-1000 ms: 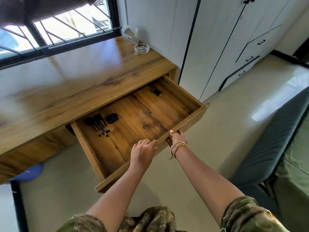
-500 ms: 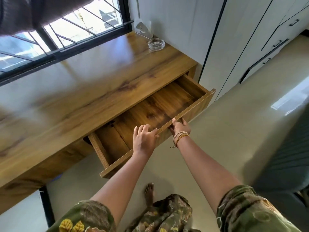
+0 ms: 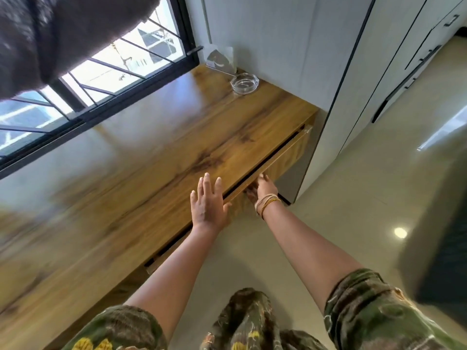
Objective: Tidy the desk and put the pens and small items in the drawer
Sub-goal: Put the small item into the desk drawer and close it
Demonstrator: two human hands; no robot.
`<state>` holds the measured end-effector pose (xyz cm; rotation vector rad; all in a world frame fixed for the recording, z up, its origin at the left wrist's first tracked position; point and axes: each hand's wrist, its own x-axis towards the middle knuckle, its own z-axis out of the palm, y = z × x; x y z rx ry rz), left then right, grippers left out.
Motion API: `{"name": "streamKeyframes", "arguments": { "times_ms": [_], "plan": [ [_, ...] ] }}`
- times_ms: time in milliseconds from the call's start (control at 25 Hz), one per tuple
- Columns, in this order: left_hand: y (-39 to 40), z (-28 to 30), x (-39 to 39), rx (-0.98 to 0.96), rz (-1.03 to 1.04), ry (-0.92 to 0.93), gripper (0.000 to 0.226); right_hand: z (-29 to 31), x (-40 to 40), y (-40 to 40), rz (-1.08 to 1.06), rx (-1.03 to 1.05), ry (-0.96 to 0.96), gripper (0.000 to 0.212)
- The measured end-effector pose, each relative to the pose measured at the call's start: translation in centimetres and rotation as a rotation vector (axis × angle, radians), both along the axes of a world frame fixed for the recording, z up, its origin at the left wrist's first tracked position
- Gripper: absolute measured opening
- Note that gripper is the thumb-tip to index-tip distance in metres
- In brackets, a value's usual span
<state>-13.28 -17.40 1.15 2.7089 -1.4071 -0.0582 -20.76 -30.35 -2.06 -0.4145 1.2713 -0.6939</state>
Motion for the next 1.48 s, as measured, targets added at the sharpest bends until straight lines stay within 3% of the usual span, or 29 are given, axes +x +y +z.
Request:
{"name": "streamKeyframes", "arguments": {
  "times_ms": [120,400,560,680,800,960,1480],
  "plan": [
    [-0.6,0.3,2.0,0.003,0.026,0.016,0.071,1.4,1.8,-0.7,0.081,0.053,-0.006,0.071],
    [-0.8,0.4,2.5,0.042,-0.008,-0.014,0.069,2.7,2.1,-1.6,0.147,-0.047,0.183,0.067],
    [-1.1,1.1,2.2,0.044,0.025,0.067,0.069,3.7,0.7,-2.5,0.373,-0.132,0.333,0.070],
    [-1.6,2.1,2.2,0.062,0.086,0.156,0.066,4.8,-0.3,-3.7,0.717,-0.287,0.577,0.064],
    [-2.2,3.0,2.1,0.086,0.137,0.259,0.061,6.6,-0.6,-4.7,1.092,-0.613,0.925,0.054],
    [-2.9,4.0,1.7,0.058,0.241,0.257,0.056,9.0,0.3,-5.4,1.359,-1.029,1.252,0.037],
    [-5.3,10.7,4.8,-0.194,0.401,0.058,0.059,14.5,6.2,-7.1,1.330,-1.476,1.073,0.054]
  ]
}}
